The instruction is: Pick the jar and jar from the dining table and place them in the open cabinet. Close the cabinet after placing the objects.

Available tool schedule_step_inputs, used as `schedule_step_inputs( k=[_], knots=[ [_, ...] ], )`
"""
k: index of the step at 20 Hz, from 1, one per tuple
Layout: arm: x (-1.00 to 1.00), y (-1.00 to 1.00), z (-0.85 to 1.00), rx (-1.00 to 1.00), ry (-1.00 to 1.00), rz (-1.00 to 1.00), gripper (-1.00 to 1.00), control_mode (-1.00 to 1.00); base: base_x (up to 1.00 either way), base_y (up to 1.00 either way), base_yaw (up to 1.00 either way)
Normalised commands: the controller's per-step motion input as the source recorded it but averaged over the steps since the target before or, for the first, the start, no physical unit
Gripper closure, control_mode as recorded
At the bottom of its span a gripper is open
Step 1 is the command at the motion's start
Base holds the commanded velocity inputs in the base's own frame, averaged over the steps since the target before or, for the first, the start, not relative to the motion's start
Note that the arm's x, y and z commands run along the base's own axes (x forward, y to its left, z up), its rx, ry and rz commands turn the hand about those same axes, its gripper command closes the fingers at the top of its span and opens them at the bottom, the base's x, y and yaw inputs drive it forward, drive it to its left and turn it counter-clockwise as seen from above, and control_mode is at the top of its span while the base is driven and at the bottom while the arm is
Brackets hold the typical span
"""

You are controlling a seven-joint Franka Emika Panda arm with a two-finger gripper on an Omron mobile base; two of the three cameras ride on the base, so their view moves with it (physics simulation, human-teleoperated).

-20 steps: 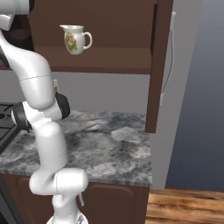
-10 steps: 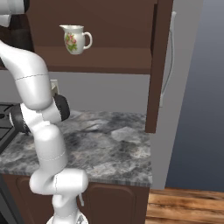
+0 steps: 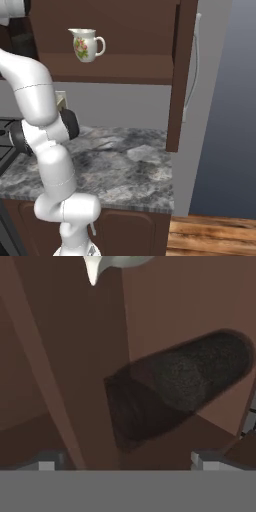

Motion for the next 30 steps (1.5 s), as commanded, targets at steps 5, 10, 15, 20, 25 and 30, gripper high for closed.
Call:
schedule_step_inputs(
  k=[5, 10, 15, 20, 25, 30],
  knots=[
    [-0.22, 0.0, 0.47, 0.0, 0.08, 0.0, -1.0, -1.0, 0.0, 0.0, 0.0],
    [-0.29, -0.01, 0.38, -0.02, 0.19, 0.0, -1.0, -1.0, 0.0, 0.0, 0.0],
    [-0.61, -0.13, -0.01, -0.19, 0.12, 0.09, -1.0, -1.0, 0.0, 0.0, 0.0],
    [-0.66, -0.23, -0.16, -0.26, 0.11, 0.06, -1.0, -1.0, 0.0, 0.0, 0.0],
    [-0.65, -0.24, -0.08, -0.21, 0.06, 0.02, -1.0, -1.0, 0.0, 0.0, 0.0],
    [-0.64, -0.23, -0.04, -0.19, 0.08, 0.02, -1.0, -1.0, 0.0, 0.0, 0.0]
  ],
)
